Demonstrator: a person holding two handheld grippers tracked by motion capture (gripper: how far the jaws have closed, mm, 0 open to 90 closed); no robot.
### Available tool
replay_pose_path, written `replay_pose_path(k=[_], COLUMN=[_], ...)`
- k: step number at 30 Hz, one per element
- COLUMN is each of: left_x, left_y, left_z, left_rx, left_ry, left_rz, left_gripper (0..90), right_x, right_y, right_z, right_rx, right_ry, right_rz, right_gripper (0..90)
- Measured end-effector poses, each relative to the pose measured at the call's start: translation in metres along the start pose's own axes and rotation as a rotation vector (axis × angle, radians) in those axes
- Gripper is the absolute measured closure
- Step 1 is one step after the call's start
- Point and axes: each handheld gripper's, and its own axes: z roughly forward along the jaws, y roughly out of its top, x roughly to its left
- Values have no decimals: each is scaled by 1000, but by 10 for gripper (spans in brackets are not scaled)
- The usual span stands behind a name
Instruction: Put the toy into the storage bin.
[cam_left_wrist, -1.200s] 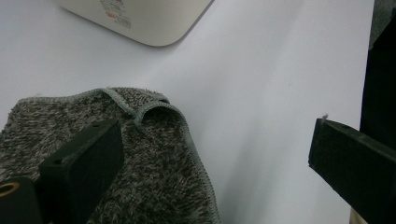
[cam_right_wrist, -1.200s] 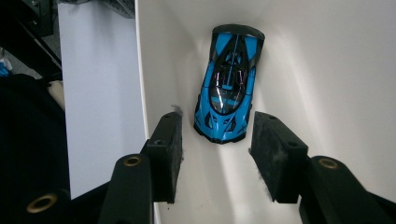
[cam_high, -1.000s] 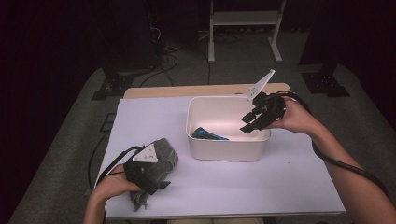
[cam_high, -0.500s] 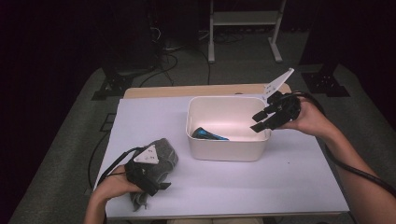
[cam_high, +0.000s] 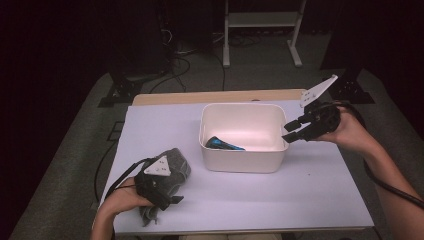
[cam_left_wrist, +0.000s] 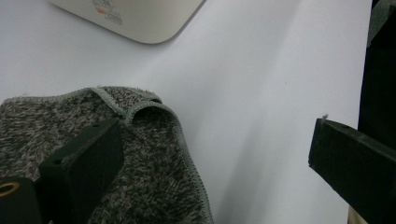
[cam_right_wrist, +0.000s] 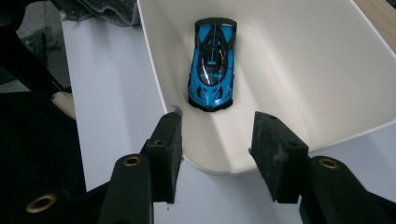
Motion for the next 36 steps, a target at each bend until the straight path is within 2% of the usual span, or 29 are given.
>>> replay_pose_path(k=[8,20,30,36], left_x=[0,0,1,1], left_y=[0,-1,-4,-4], left_z=[1,0,0,0], left_rx=[0,4,0,5], left_ry=[-1,-2,-1,-1], left_rz=[0,0,-18,-14], left_gripper=[28,28,28,28], right_x=[0,-5,-9,-10], right_y=[-20,-58,-90,-107], right_z=[-12,-20,-18,-13], right_rx=[-31,-69,-76,-81], right_ry=[-12,-17,-24,-19], right_rz=[41,100,161,189], right_gripper=[515,511,504,495])
